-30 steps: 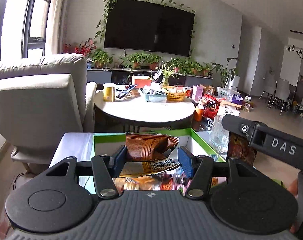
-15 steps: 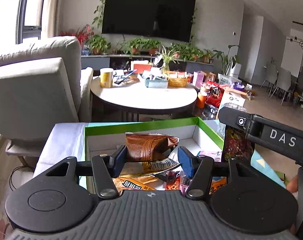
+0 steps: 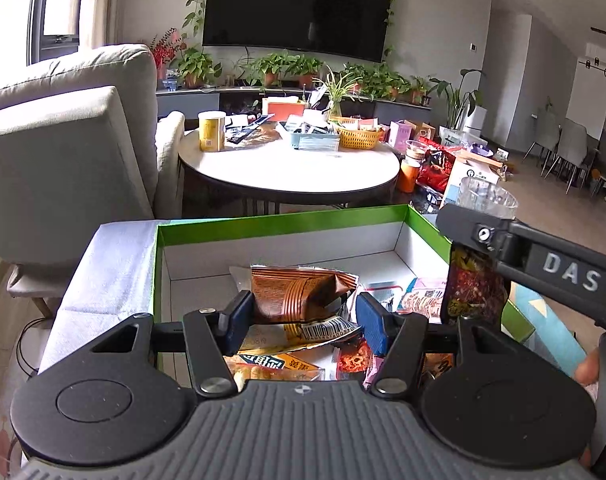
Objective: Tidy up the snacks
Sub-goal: 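Open both tools to drop the orange-silver packet and red-gold bag into the box, then grasp the orange egg-shaped snack cup with left while right moves to the pile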
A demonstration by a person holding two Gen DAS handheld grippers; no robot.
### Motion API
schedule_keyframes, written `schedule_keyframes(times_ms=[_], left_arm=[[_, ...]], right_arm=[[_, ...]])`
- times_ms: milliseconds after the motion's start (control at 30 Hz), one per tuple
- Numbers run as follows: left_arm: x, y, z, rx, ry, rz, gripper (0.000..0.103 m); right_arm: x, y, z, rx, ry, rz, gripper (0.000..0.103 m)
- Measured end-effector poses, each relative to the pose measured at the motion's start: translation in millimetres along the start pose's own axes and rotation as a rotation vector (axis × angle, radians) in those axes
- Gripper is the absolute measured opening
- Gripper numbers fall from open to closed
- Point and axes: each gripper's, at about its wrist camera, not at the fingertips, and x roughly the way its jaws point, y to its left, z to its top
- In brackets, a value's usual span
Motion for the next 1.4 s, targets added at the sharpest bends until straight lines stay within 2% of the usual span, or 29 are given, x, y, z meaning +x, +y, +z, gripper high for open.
schedule_keyframes(times_ms=[167, 400, 567, 800, 1067, 1400], left_arm=[[0, -1, -1, 0.016, -0.002, -0.002, 0.054], [1, 2, 0, 0.024, -0.005, -0.007, 0.054], [4, 6, -1, 0.012, 0.006, 0.0, 0.054], [10, 5, 2, 0.008, 0.011, 0.024, 0.055], [0, 7, -1, 0.007, -0.006, 0.047, 0.056], [-42, 10, -4, 0.004, -0.065, 0.083, 0.058]], right_arm=[[-15, 2, -9, -0.036, -0.11, 0.017, 0.043], [-18, 6, -7, -0.067, -0.144, 0.021, 0.043], [-7, 7, -4, -0.077, -0.133, 0.008, 0.043], [12, 1, -3, -0.102, -0.082, -0.065, 0.044], [0, 2, -8, -0.112, -0.102, -0.08, 0.044], [-22, -6, -5, -0.063, -0.112, -0.083, 0.044]])
